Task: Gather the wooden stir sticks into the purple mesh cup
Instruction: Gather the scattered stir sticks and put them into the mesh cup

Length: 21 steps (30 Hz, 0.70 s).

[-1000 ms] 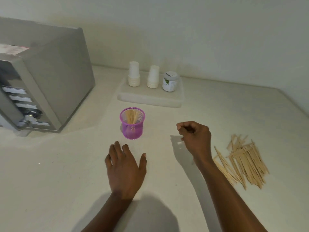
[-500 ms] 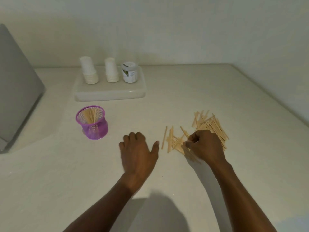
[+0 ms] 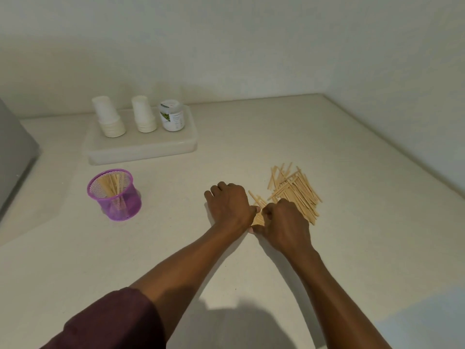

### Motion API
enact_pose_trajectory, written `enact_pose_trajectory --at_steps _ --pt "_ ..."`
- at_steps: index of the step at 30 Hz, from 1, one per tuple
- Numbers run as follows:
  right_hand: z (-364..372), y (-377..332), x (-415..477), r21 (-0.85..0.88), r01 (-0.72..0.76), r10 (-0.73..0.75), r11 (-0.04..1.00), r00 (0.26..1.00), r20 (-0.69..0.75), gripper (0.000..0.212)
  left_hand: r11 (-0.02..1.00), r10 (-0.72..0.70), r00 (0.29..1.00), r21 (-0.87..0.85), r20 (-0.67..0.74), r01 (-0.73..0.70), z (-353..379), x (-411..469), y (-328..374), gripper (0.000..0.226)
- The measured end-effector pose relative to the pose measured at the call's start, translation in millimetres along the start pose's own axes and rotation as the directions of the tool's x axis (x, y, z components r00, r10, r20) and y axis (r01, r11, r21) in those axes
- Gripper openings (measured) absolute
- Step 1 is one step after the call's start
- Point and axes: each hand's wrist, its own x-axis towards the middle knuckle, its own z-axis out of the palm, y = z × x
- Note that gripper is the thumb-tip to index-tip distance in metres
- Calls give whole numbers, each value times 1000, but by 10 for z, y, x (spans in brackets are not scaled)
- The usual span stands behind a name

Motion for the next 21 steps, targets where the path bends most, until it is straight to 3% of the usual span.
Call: enact_pose_trajectory --at_steps 6,21 --pt "37 -14 -31 34 30 -28 999 998 -64 42 997 -44 999 -67 24 46 -47 95 84 16" --pt "50 -13 -57 -12 70 -71 997 983 -171 10 970 -93 985 -209 145 122 -222 261 -183 41"
